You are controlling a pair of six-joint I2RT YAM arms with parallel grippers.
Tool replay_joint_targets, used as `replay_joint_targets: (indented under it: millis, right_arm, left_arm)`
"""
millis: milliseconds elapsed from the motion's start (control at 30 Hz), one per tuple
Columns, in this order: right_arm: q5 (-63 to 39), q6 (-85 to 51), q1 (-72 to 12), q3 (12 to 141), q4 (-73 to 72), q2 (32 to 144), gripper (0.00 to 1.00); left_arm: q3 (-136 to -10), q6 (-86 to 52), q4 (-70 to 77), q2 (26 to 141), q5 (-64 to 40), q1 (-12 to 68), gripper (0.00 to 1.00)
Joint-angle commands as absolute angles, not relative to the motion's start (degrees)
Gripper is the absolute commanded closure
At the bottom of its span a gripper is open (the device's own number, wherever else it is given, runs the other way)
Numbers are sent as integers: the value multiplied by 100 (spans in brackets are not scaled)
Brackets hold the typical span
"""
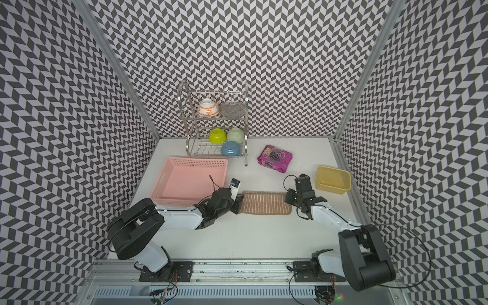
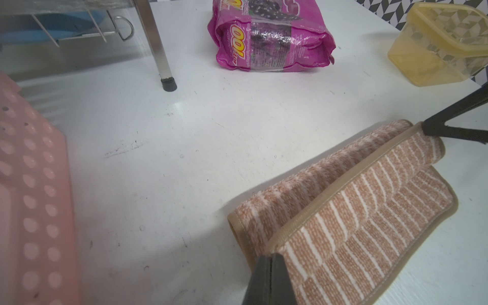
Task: Fold the square dishcloth
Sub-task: Fold the cleaning item at the center of the board.
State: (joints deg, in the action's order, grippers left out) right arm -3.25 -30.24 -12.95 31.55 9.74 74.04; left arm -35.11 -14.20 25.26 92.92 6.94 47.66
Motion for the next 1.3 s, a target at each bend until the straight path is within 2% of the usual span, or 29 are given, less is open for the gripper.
replay_joint_targets:
  millis: [0, 167, 300, 567, 667, 933, 1267]
  right_arm:
    - [-298, -3067, -1295, 3032, 736, 7236, 82]
    - [-366, -3081, -1295, 2910, 764, 7095, 77]
    - [-467, -3135, -1303, 2768, 829, 6840, 72]
    - [-415, -3208, -1312, 2628, 1281, 6030, 59]
    - [-402, -3218, -1310, 2632, 1393, 5787, 57]
    - [-474, -3208, -1318, 2686, 1514, 5537, 58]
    - [-919, -3271, -1380, 2581, 1076, 6015, 66]
  left_arm:
    - [-3407, -1530, 2633, 9234, 556, 4800, 89]
    - [-3302, -1643, 2582, 9138, 337, 4828, 76]
    - [-3283, -1634, 2469, 9005, 287, 4856, 69]
    - [-3154, -1677, 2182, 8454, 269, 4973, 68]
    - [-3070, -1738, 2059, 8224, 279, 4988, 67]
    - [-3105, -2051, 1898, 7987, 274, 5032, 66]
    - [-3621, -2489, 2079, 8795, 67, 5115, 67]
